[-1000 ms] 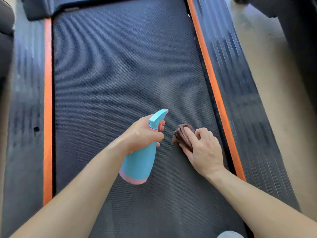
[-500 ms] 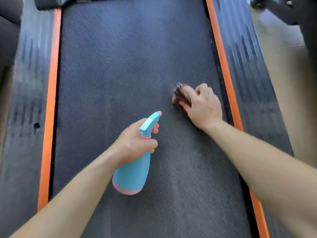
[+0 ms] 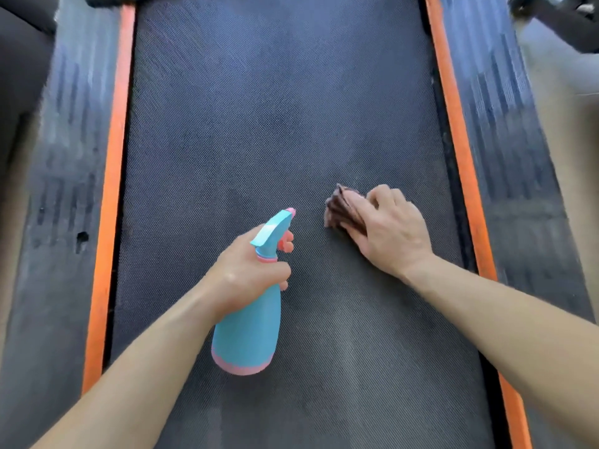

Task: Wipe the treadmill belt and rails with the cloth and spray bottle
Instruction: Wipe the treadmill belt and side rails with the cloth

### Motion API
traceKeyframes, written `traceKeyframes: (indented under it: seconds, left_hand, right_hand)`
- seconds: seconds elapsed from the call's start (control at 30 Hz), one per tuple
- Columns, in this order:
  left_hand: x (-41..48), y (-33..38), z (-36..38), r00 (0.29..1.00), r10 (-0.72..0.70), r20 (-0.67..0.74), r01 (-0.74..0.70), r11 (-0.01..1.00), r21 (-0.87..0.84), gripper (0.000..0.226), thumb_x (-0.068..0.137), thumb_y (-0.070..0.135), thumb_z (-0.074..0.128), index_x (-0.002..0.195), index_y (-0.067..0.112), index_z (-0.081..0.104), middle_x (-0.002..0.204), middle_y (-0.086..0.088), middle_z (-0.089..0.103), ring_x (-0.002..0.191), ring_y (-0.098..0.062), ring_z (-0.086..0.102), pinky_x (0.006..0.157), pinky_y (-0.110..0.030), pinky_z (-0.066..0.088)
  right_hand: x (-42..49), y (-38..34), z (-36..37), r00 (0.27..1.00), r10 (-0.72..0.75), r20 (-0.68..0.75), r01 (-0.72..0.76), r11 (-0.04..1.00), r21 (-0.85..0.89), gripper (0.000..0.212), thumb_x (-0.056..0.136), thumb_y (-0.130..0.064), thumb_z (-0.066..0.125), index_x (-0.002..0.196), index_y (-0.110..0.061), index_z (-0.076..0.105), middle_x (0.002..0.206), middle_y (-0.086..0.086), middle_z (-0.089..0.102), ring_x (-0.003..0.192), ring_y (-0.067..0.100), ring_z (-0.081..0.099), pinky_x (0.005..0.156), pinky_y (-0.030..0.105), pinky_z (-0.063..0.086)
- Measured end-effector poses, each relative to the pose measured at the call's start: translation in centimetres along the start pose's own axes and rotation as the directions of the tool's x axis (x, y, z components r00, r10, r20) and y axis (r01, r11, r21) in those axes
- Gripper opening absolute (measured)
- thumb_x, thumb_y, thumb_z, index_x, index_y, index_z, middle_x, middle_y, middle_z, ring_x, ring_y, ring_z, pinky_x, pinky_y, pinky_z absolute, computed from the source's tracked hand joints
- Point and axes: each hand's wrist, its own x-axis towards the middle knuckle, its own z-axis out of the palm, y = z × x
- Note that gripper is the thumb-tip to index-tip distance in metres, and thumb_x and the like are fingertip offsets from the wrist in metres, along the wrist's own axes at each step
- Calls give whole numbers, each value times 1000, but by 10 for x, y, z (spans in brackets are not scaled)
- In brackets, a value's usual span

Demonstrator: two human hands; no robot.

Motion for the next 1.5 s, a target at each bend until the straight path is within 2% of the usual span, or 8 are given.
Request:
traceKeyframes:
  seconds: [0.3, 0.5, 0.6, 0.8, 0.97, 1.1, 1.33, 1.5]
  left_hand:
    - [4, -6, -5, 1000, 2, 4, -2, 996, -86, 68, 88, -6, 59, 131, 46, 63, 121, 6, 71, 75, -24, 77, 59, -18, 54]
    - [2, -4, -8, 1000, -14, -2, 13, 998, -54, 63, 67, 16, 64, 118, 52, 66, 115, 13, 72, 77, -14, 76, 78, -32, 62]
    - [4, -7, -8, 1000, -25, 7, 25, 996, -85, 62, 69, 13, 66, 119, 48, 66, 116, 12, 72, 75, -14, 75, 71, -21, 57]
    - [4, -13, -9, 998, -53, -15, 51, 993, -106, 59, 64, 18, 62, 119, 40, 67, 115, 12, 72, 76, -25, 79, 81, -36, 60]
    - [-1, -15, -8, 999, -37, -5, 36, 997, -62, 66, 64, 19, 60, 123, 48, 65, 115, 11, 71, 79, -26, 78, 84, -37, 62]
    - [-2, -17, -4, 999, -34, -24, 33, 999, -28, 61, 61, 21, 60, 116, 46, 65, 110, 17, 72, 83, -24, 77, 91, -48, 61]
    - [-8, -14, 4, 1000, -6, -18, 7, 998, 59, 60, 62, 25, 59, 121, 34, 66, 106, 9, 74, 73, -19, 77, 90, -48, 60]
    - [-14, -17, 11, 1000, -11, 17, 9, 990, 143, 48, 64, 29, 62, 111, 37, 65, 102, 14, 73, 82, -12, 73, 89, -39, 59]
  right_hand:
    - [96, 34, -9, 927, 367, 77, -367, 930, -15, 53, 95, -60, 49, 137, -27, 49, 123, 15, 47, 115, 39, 48, 91, 50, 47]
    - [-36, -26, -18, 995, 27, 94, -33, 998, 61, 55, 94, -54, 53, 139, -23, 56, 101, 11, 50, 85, 34, 51, 69, 45, 47]
    - [-51, -19, -14, 979, -180, 98, 171, 981, 93, 55, 92, -56, 53, 136, -24, 59, 97, 9, 53, 79, 32, 51, 65, 44, 50]
    - [109, 28, -5, 954, 298, 47, -297, 955, -14, 51, 95, -61, 50, 132, -27, 54, 119, 15, 50, 109, 39, 51, 84, 49, 48]
    - [-5, -24, -10, 1000, 5, 22, -5, 1000, -1, 53, 91, -52, 55, 136, -23, 57, 100, 12, 52, 85, 35, 53, 66, 45, 47]
    - [-62, -27, -12, 939, -327, 105, 318, 944, 88, 56, 92, -54, 53, 138, -22, 59, 98, 7, 54, 81, 30, 52, 67, 42, 48]
    - [65, 2, -6, 979, 191, 70, -195, 979, 58, 56, 92, -61, 44, 136, -28, 54, 112, 12, 49, 102, 36, 52, 81, 46, 49]
    - [-29, -41, -6, 999, -39, 4, 39, 999, 34, 55, 91, -55, 51, 133, -20, 60, 100, 12, 53, 83, 34, 52, 68, 44, 46]
